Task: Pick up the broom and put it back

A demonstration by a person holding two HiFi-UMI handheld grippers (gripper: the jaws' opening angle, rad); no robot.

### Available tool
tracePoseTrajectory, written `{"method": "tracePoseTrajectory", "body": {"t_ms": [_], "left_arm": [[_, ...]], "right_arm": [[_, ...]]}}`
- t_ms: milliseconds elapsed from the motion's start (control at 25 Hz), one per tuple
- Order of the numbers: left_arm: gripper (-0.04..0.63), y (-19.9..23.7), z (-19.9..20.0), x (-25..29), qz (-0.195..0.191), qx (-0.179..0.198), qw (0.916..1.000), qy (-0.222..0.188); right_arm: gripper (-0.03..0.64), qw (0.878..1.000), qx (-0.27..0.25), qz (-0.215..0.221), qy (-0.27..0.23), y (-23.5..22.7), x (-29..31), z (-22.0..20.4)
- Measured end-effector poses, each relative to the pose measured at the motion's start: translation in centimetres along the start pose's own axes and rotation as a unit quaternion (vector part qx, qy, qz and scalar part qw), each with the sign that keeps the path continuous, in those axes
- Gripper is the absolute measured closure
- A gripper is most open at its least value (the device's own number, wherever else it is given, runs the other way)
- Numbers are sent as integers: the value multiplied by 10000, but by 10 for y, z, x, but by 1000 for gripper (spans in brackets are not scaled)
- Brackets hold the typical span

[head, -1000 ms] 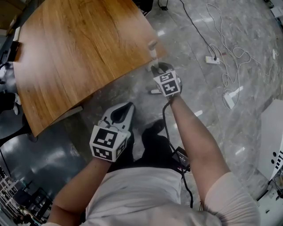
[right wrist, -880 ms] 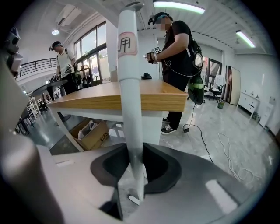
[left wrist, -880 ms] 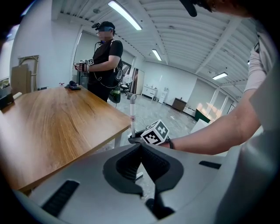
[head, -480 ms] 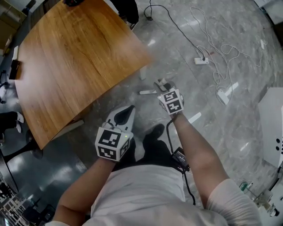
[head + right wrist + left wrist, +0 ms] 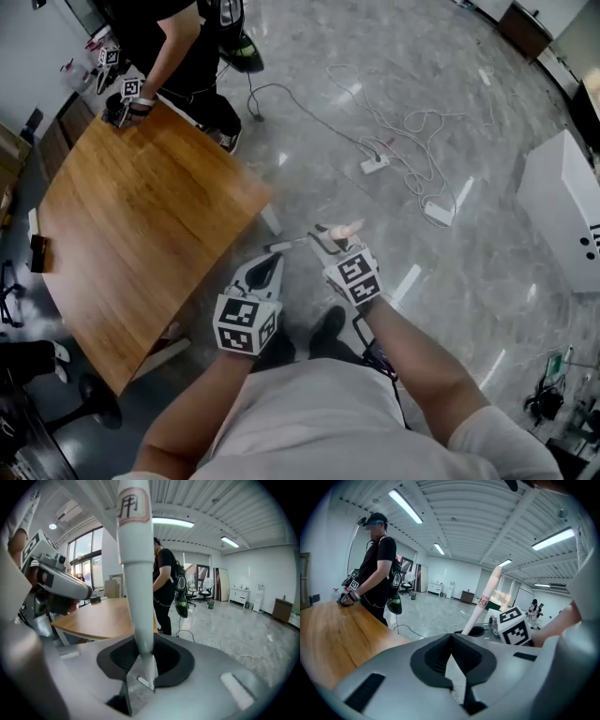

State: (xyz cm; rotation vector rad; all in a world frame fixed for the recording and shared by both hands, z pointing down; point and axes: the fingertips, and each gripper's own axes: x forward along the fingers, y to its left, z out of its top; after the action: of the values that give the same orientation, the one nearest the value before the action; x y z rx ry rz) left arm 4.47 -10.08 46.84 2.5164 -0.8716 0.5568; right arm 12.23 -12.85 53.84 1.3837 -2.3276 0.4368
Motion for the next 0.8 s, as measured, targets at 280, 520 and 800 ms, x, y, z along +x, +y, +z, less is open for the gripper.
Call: {"method": "tracePoseTrajectory", "body": {"t_ms": [280, 520, 800], "left_arm": [[591, -30, 50, -4, -485, 305, 9976, -387], [591, -71, 87, -7, -809, 484, 9940, -561], [591, -95, 94, 3, -1001, 605, 9910, -646]], "right_arm": [[532, 9970, -45, -365, -677, 25, -87, 75], [534, 9923, 98, -722, -997, 22, -162, 115], [535, 9887, 226, -889, -1187, 20, -194, 114]]}}
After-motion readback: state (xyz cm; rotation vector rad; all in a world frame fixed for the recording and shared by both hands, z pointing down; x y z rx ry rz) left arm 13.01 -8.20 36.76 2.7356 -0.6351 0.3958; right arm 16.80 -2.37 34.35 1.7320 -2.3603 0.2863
